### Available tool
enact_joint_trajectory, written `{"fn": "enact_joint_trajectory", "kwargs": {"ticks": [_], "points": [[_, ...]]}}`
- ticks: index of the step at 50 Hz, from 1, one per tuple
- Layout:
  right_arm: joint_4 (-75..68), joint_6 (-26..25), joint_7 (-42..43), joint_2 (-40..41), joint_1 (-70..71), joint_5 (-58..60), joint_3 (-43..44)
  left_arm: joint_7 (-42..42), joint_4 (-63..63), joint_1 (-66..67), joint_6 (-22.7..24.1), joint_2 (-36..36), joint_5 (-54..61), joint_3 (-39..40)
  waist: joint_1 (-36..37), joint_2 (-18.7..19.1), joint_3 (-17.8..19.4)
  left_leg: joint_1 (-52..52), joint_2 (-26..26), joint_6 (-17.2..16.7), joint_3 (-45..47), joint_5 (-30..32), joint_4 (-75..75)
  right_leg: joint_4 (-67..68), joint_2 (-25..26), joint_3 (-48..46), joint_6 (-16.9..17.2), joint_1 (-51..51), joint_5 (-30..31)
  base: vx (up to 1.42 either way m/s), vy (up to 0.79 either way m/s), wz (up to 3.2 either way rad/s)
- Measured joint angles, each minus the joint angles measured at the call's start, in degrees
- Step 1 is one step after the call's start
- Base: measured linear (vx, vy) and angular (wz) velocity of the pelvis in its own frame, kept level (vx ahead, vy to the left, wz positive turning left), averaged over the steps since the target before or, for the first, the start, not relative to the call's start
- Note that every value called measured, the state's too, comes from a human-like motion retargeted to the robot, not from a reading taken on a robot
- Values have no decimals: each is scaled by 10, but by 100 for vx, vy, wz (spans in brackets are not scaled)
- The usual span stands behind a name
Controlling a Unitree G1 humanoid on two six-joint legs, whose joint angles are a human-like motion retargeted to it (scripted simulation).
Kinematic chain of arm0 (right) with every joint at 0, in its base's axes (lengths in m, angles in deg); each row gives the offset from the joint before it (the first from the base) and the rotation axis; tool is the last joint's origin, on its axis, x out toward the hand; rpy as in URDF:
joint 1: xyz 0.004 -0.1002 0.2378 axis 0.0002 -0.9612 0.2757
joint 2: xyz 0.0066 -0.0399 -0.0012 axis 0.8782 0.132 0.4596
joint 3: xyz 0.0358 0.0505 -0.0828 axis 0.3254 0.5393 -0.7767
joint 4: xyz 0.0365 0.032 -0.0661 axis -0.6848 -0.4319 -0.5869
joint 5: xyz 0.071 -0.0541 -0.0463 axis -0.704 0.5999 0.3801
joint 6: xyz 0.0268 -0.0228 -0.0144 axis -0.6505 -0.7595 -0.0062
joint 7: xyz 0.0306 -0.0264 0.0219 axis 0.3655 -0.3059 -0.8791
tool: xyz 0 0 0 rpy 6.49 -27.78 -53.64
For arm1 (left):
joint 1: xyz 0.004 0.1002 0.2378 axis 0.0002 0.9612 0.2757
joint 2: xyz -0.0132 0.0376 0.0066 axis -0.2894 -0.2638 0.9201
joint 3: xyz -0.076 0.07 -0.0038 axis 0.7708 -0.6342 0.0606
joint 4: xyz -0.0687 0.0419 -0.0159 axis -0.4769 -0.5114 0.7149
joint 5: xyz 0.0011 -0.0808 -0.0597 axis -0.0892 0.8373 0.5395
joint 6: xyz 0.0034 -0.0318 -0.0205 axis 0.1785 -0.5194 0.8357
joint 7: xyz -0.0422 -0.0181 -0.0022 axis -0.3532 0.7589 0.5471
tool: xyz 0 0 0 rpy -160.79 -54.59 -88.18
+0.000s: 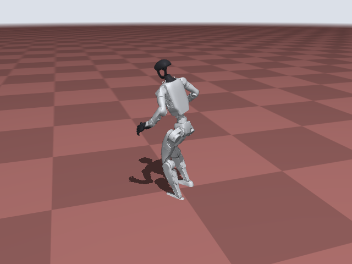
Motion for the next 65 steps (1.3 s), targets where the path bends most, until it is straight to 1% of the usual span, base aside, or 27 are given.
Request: {"fn": "enact_joint_trajectory", "kwargs": {"ticks": [2,5,8,10,12,15,17,20,22,25,28,30,32,35,38,40,42,45,47,48,49,52,55,57,60,63,65], "points": [[35,4,-4,-7,20,-1,8,10,-24,48,-4,6,11,17,16,-4,-6,-50,1,5,11,-16,56,61,-11,-14,-11,-31,-9,-9,8,-32],[85,7,-20,-15,47,-7,13,36,-58,117,-14,19,26,38,42,-11,-17,-96,1,12,30,-24,100,142,-22,-28,-24,-49,-19,-7,7,-37],[119,2,-47,-19,76,-26,5,82,-82,168,-23,29,46,55,58,-24,-31,-93,-9,15,45,2,63,164,-20,-23,-22,-31,-15,-4,6,-19],[128,2,-61,-18,85,-35,-1,106,-91,186,-29,36,54,50,66,-31,-41,-81,-22,14,51,30,28,147,-19,-19,-13,-5,-10,-2,3,3],[132,1,-77,-14,91,-44,-8,129,-93,194,-35,45,67,43,70,-34,-55,-64,-32,7,56,73,-21,100,-15,-14,-3,22,0,0,0,0],[135,-3,-99,-6,96,-56,-16,151,-82,195,-42,60,91,34,77,-29,-81,-45,-37,-5,61,138,-87,10,-6,-11,11,55,19,0,0,0],[142,-5,-99,-1,100,-57,-19,153,-69,188,-46,76,113,32,84,-19,-95,-56,-35,-10,63,157,-84,-33,0,-14,10,65,27,-8,2,-18],[159,-5,-82,9,107,-55,-24,137,-41,168,-41,98,141,29,87,-10,-107,-96,-41,-9,68,153,-15,-41,-1,-11,7,63,12,-12,1,-25],[161,-8,-60,15,119,-55,-29,113,-19,138,-35,112,162,27,89,6,-109,-130,-34,-4,66,132,56,-35,11,-11,-4,58,-8,-14,1,-50],[139,-16,-25,24,148,-57,-47,65,10,74,-25,133,183,20,91,36,-102,-188,-9,9,64,91,192,-8,39,-14,-30,46,-49,-16,2,-67],[73,-29,-5,37,179,-61,-84,11,20,-15,-20,158,178,1,89,65,-90,-235,22,25,65,63,313,21,69,-18,-55,33,-80,-16,3,-70],[-6,-36,-4,49,205,-72,-117,-27,8,-92,-22,176,162,-19,87,81,-82,-254,38,29,59,54,366,26,91,-18,-64,30,-86,-13,5,-63],[-112,-40,-18,69,216,-89,-155,-53,-18,-172,-27,195,152,-42,83,91,-77,-253,46,30,53,50,385,17,105,-18,-70,34,-81,-8,6,-43],[-286,-52,-76,107,192,-116,-211,-70,-52,-273,-33,215,156,-78,75,94,-83,-226,46,27,44,50,361,-13,112,-17,-70,47,-58,-2,7,-22],[-440,-68,-162,132,121,-116,-259,-62,-66,-347,-31,218,188,-112,67,86,-95,-173,35,19,33,60,282,-52,110,-15,-60,62,-14,5,8,-16],[-508,-77,-226,132,59,-99,-280,-50,-62,-379,-24,213,213,-129,54,78,-101,-135,21,13,26,73,218,-57,101,-12,-48,63,17,7,8,-8],[-540,-80,-290,113,-9,-70,-289,-35,-49,-402,-15,205,237,-137,31,66,-102,-96,-2,3,20,100,150,-29,87,-3,-31,49,53,6,8,9],[-548,-79,-378,65,-108,-36,-286,-10,-20,-430,-5,185,271,-138,-11,47,-99,-44,-41,-3,12,130,62,63,61,16,-17,11,69,3,8,15],[-547,-76,-408,40,-161,-28,-276,-2,2,-443,0,169,278,-136,-32,39,-95,-32,-55,0,11,115,53,140,46,18,-20,-18,67,0,8,-2],[-531,-74,-428,17,-186,-25,-262,2,11,-455,0,160,286,-131,-41,35,-92,-9,-65,3,9,114,15,174,35,23,-20,-33,66,1,7,-4],[-524,-72,-436,6,-205,-24,-252,3,19,-459,1,153,288,-129,-48,30,-91,-2,-72,8,12,102,9,207,24,25,-22,-44,62,-1,6,-3],[-503,-62,-432,-2,-236,-32,-229,-4,34,-456,2,142,292,-124,-57,19,-86,4,-80,26,28,61,10,275,-2,23,-31,-67,48,0,3,-10],[-466,-55,-404,8,-222,-58,-213,-14,18,-428,0,152,307,-119,-49,18,-81,39,-81,35,38,60,-53,269,-17,19,-34,-59,38,2,2,-20],[-444,-50,-364,31,-187,-84,-215,-17,-10,-384,-3,165,316,-121,-47,15,-88,53,-85,34,43,74,-95,232,-29,13,-33,-40,22,0,0,0],[-395,-43,-294,73,-116,-128,-212,-11,-72,-305,-16,188,321,-128,-40,14,-103,79,-86,30,51,103,-166,142,-36,4,-27,-2,-7,2,-4,-4],[-313,-29,-218,115,-29,-163,-196,9,-145,-220,-36,210,313,-134,-22,21,-116,87,-73,27,70,117,-195,34,-24,-4,-21,39,-33,0,-7,-22],[-241,-19,-171,133,29,-171,-185,24,-184,-164,-45,221,312,-137,-3,29,-122,73,-56,25,88,113,-176,-30,-10,-12,-19,63,-42,-3,-8,-33]]}}
